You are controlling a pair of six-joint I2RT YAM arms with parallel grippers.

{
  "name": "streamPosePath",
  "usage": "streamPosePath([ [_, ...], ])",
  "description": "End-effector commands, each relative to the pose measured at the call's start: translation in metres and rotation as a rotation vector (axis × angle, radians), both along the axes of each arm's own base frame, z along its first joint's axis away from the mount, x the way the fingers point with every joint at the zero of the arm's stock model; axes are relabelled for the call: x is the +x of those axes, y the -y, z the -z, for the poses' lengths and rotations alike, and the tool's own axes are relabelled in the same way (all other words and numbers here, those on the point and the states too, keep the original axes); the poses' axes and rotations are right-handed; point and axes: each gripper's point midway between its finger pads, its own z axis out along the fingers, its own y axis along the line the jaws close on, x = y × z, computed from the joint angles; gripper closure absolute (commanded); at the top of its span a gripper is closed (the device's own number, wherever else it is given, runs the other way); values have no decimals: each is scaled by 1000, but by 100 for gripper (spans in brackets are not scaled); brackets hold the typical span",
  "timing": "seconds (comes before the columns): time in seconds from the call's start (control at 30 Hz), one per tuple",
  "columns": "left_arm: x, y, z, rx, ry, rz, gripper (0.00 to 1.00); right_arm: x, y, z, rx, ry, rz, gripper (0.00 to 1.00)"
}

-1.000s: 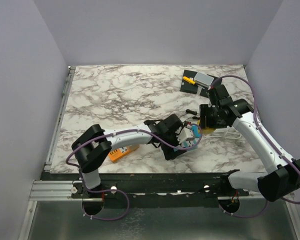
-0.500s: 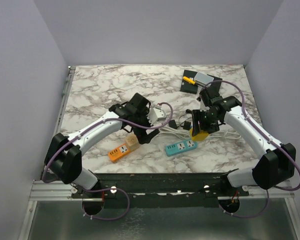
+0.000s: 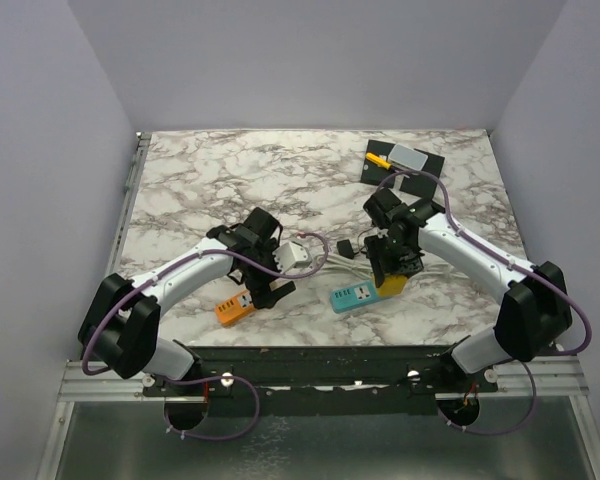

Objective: Insert the plug
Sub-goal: Adjust the socket at the center of the board.

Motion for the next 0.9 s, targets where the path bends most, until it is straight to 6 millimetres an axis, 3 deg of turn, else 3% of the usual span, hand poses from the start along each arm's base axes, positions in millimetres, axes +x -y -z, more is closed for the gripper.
streamPosePath([
  [0.0,-1,1,11,-10,-1,74,1,2,14,-3,-68,50,42,99],
  [0.17,4,-12,28,68,43,164,1,4,13,1,-78,76,33,99],
  [0.27,16,-28,33,152,117,231,6,7,5,1,-42,109,22,99],
  [0.43,38,-41,27,221,210,300,10,4,2,7,-25,114,23,100],
  [0.7,57,-31,15,215,277,390,11,-6,-9,17,47,92,43,99],
  [0.8,54,-21,7,165,251,359,2,-7,-9,15,51,104,45,100],
  [0.87,54,-15,-4,126,251,325,1,-4,-8,10,49,129,52,99],
])
